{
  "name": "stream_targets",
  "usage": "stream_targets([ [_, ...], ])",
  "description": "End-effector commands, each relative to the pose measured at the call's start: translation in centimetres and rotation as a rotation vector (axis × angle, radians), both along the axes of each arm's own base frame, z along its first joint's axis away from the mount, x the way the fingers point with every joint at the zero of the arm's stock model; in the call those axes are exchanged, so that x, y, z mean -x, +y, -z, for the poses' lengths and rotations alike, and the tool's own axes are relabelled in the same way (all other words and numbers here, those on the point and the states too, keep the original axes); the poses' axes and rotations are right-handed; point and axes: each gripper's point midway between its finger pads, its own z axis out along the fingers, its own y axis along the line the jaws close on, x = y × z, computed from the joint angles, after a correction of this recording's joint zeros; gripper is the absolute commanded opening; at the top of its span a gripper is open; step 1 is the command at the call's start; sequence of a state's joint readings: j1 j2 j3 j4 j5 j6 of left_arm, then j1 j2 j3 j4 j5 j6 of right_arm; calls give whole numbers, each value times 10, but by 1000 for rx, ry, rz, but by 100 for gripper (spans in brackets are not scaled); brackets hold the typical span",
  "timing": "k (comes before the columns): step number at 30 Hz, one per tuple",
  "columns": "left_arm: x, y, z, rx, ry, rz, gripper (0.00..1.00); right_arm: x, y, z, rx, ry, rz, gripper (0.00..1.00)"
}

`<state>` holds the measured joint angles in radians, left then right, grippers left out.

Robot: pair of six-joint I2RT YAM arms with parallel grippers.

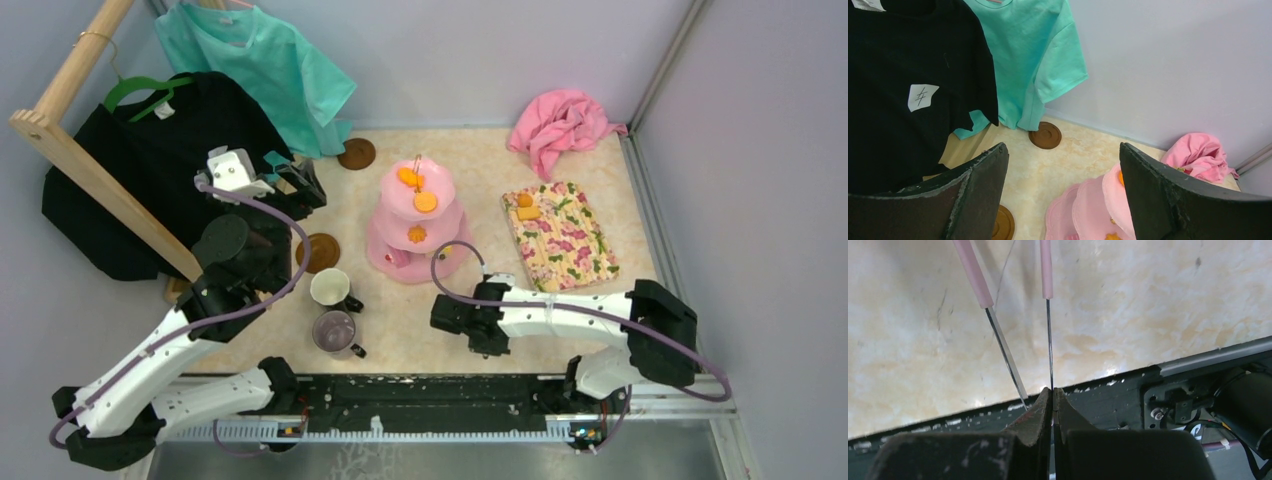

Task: Serve the afternoon tea
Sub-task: Pick up the clamp from the center of the board.

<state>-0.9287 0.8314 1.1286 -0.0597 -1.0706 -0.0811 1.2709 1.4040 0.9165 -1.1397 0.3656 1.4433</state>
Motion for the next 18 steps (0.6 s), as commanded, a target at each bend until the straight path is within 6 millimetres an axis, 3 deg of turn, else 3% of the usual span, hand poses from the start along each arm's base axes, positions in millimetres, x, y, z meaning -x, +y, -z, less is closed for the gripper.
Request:
stream_targets([
  [1, -1, -4, -1, 33, -11, 19, 86, -25, -8, -1, -24, -41, 49, 0],
  [7, 0, -4, -2, 38, -5, 26, 86, -50, -16, 10, -5, -42, 52, 0],
  [12, 1, -3, -5, 41, -5, 28, 85, -59, -20, 17, 17, -31, 37, 1],
  [18, 1, -3, -5, 50, -5, 30, 84, -59, -27, 24, 26, -18, 37, 26],
])
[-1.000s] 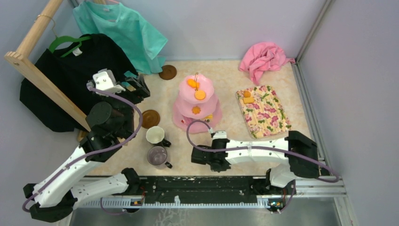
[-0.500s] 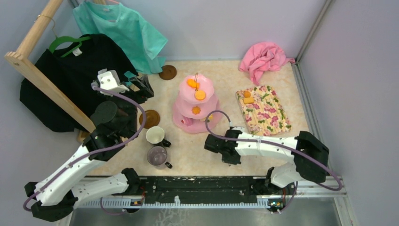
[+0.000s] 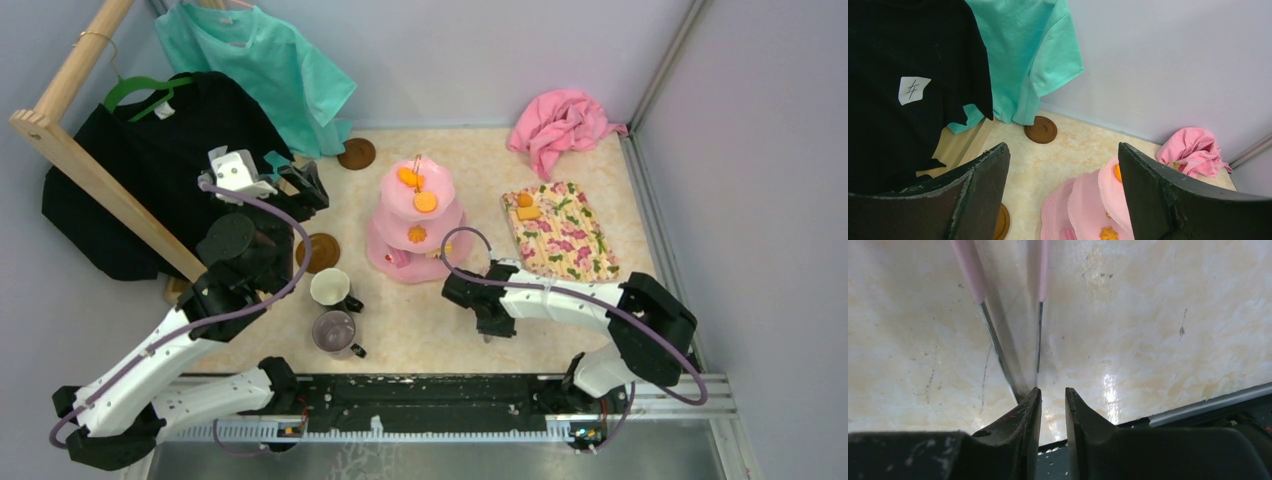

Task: Serve the afternoon tea
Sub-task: Pick up the clamp from the center of the board.

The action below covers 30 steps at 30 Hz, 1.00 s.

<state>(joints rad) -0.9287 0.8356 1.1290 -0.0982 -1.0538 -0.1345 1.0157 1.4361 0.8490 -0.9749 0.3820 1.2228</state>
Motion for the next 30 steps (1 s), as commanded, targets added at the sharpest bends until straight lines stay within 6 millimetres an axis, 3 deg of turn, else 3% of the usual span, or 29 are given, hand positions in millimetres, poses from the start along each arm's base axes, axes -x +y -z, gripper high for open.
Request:
stream_targets([
  [1, 3, 2, -12, 35, -21, 10, 84, -7, -5, 1, 6, -18, -11, 29],
  [13, 2, 0, -15, 37, -27, 20, 84, -34, 6, -24, -16, -135, -43, 41],
  [30, 2, 6, -16, -3, -43, -5, 84, -49, 20, 9, 33, -133, -68, 44],
])
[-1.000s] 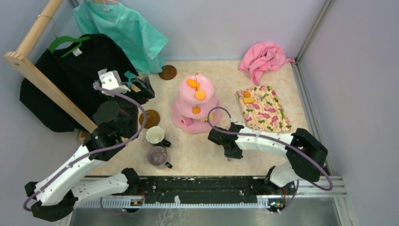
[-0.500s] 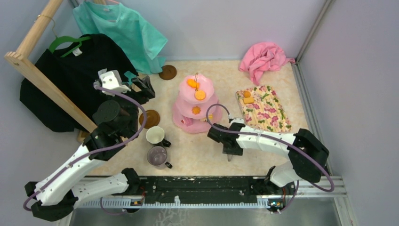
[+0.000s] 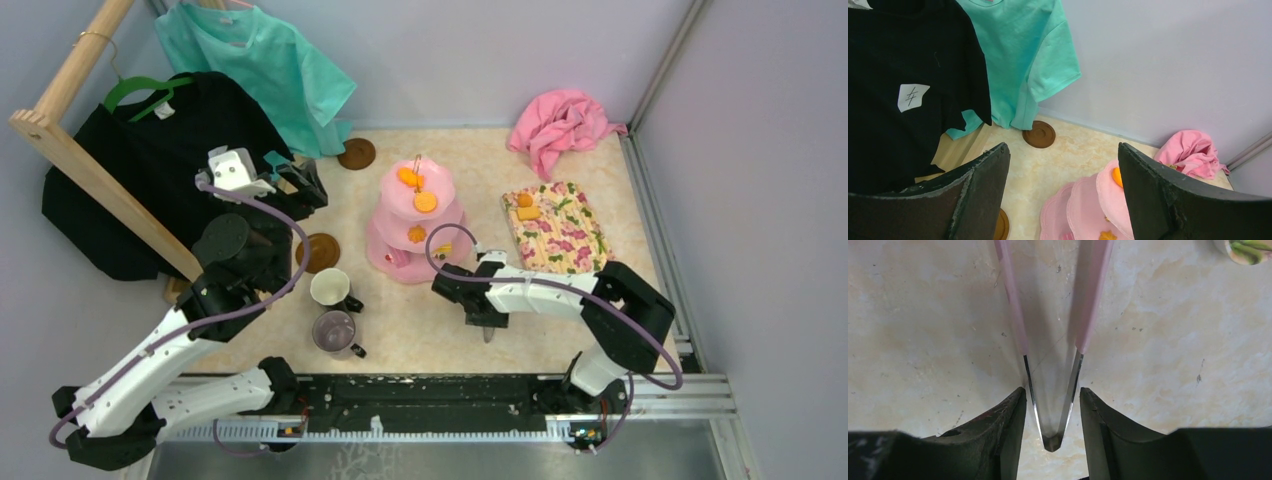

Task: Serve the afternoon tea
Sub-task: Pick up the clamp from the center of the board.

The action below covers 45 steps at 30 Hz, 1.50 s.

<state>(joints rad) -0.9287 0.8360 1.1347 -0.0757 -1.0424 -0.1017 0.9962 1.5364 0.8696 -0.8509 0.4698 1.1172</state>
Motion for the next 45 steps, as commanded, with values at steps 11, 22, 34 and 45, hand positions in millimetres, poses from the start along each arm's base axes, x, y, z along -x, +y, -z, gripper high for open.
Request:
stream_targets([
  [11, -2, 2, -9, -25, -42, -17, 84, -19, 3, 17, 9, -73, 16, 45],
  [22, -4, 2, -10, -46, -45, -27, 84, -18, -8, 47, 78, -47, 29, 52],
  [34, -2, 6, -8, -46, -42, -39, 84, -15, -8, 42, 51, -50, 34, 34],
  [45, 1, 11, -4, -15, -59, -48, 84, -33, 5, -65, -59, -161, 51, 33],
])
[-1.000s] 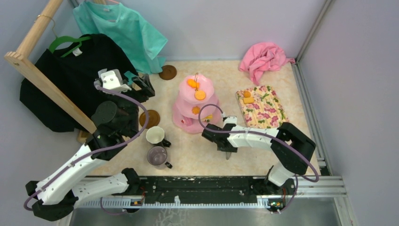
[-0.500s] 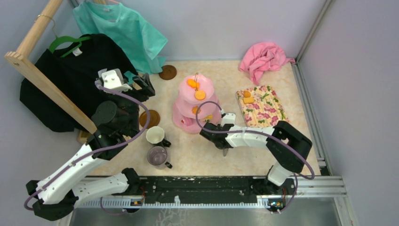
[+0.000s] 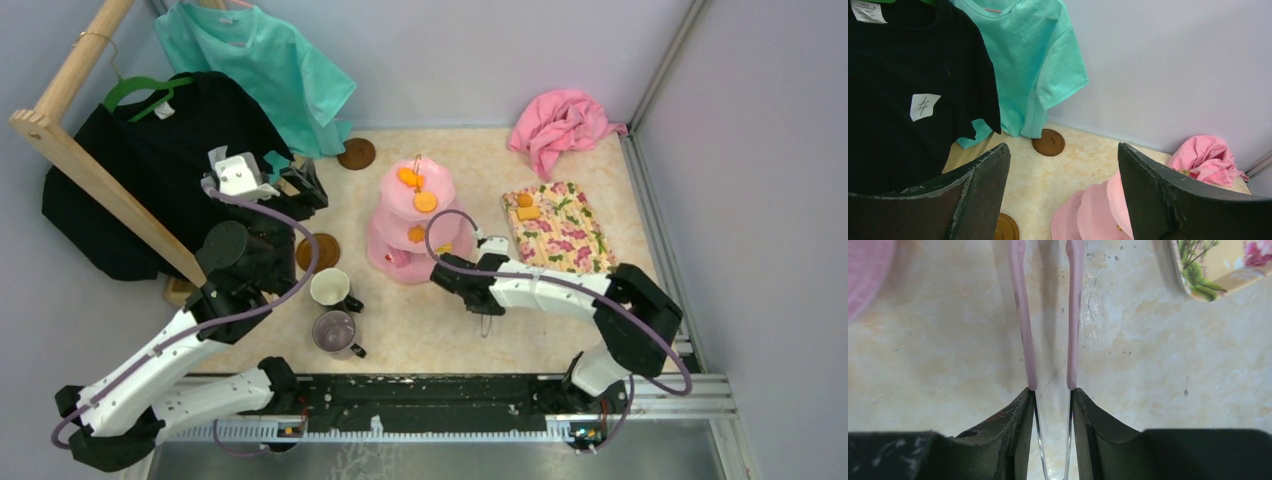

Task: Serve the afternoon tea
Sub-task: Pick up the clamp from the center of the board, then adjust the dessert on the tray.

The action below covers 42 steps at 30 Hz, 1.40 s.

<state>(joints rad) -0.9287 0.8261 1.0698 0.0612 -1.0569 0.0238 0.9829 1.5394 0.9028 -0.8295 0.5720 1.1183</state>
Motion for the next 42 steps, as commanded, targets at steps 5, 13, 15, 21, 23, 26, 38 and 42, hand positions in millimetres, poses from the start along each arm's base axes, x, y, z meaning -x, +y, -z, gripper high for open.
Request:
stream_targets([
  [5, 5, 9, -7, 64, -49, -11, 84, -17, -6, -87, -127, -89, 78, 33],
  [13, 5, 7, -9, 80, -68, 1, 84, -61, -41, -108, -186, -127, 202, 33],
  [15, 4, 6, -9, 79, -69, 4, 84, -78, -42, -109, -207, -138, 212, 32],
  [21, 2, 1, -6, 74, -64, 15, 84, -137, -44, -105, -243, -137, 232, 31],
  [23, 1, 0, -5, 70, -60, 14, 84, -157, -40, -102, -265, -136, 234, 31],
  [26, 0, -1, -4, 67, -55, 12, 84, -184, -35, -90, -286, -114, 241, 30],
  [38, -5, -4, 0, 29, -21, -11, 84, -255, -27, -62, -365, -108, 275, 29],
  [42, -5, -4, 0, 26, -16, -16, 84, -257, -33, -57, -395, -107, 301, 29],
])
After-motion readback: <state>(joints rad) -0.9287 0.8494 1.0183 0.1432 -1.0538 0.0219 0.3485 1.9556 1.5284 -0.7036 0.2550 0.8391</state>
